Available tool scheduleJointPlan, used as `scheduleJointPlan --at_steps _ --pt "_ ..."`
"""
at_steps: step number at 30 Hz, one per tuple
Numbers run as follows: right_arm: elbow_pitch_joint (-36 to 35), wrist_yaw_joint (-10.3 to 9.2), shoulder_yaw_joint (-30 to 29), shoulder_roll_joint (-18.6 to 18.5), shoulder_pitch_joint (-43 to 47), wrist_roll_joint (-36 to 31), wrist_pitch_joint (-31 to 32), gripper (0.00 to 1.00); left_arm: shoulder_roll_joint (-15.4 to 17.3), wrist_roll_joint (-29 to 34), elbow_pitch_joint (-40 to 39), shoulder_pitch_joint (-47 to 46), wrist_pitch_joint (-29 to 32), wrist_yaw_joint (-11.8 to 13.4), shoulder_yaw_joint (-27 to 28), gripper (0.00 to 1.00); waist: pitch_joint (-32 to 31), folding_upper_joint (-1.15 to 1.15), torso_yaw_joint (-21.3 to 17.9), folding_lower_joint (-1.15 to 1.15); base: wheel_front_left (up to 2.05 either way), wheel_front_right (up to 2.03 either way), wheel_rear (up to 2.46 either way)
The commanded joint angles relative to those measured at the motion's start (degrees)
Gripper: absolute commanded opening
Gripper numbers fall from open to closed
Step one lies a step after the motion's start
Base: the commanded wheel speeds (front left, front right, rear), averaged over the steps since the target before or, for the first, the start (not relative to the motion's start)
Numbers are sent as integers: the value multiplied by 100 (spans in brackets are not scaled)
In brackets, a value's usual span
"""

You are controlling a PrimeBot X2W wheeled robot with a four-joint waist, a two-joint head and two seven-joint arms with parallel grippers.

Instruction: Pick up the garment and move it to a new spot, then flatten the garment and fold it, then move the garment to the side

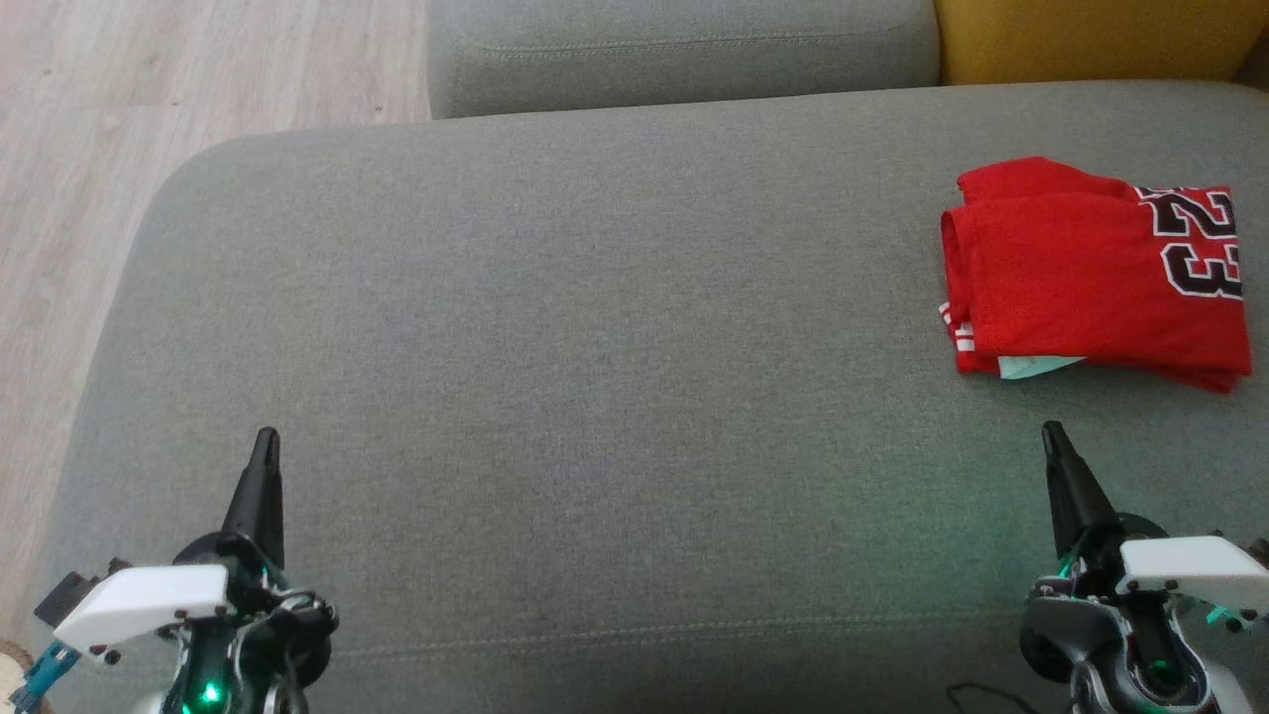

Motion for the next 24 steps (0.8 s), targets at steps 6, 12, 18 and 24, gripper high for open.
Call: scheduleJointPlan --at_steps 6,12,18,24 --pt "-187 0 109 -110 -283 34 73 0 50 -5 -146 -317 47 -41 266 0 0 0 1 0 0 0 0" --pt "-187 0 103 -106 -283 29 78 0 38 8 -145 -318 60 -41 281 0 0 0 1 0 0 0 0" --pt "-187 0 97 -102 -284 24 83 0 26 23 -144 -319 74 -41 299 0 0 0 1 0 0 0 0" --pt "-186 0 92 -98 -284 20 86 0 16 35 -143 -320 85 -41 313 0 0 0 1 0 0 0 0"
